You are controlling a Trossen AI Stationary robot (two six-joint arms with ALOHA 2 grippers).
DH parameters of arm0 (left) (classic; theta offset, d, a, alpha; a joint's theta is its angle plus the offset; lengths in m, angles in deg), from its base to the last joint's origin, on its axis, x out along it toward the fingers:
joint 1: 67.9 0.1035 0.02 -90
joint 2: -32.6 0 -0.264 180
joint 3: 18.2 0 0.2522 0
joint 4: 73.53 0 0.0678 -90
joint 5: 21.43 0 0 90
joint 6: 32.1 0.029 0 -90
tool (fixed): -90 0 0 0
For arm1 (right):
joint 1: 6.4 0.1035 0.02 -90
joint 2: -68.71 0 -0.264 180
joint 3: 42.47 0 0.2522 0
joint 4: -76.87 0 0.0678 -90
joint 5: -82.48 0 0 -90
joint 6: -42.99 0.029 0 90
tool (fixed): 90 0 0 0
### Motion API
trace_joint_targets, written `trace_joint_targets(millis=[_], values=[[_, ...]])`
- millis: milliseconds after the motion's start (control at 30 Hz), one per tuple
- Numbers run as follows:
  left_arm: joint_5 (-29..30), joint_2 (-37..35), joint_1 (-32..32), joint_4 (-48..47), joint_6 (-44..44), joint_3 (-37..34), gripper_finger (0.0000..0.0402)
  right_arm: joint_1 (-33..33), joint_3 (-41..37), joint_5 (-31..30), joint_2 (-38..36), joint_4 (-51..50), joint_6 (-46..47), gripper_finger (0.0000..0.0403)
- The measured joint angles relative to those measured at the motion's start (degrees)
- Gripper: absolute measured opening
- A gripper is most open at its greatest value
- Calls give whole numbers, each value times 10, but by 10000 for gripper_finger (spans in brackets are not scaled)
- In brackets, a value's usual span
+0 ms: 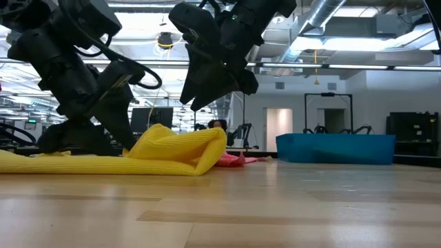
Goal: Fold microfiber towels
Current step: Fold the yellow towel
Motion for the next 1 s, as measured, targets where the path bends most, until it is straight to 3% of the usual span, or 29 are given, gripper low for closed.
trace_joint_targets(millis=[400, 700, 1000], values=[[21, -1, 1, 5, 8, 0, 8, -1, 0, 0, 0, 0, -5, 142], [13, -2, 27, 6, 30, 31, 2, -2, 0, 0, 0, 0, -5, 141], [-1, -2, 95, -147, 143, 104, 0, -2, 0, 0, 0, -16, 0, 137]])
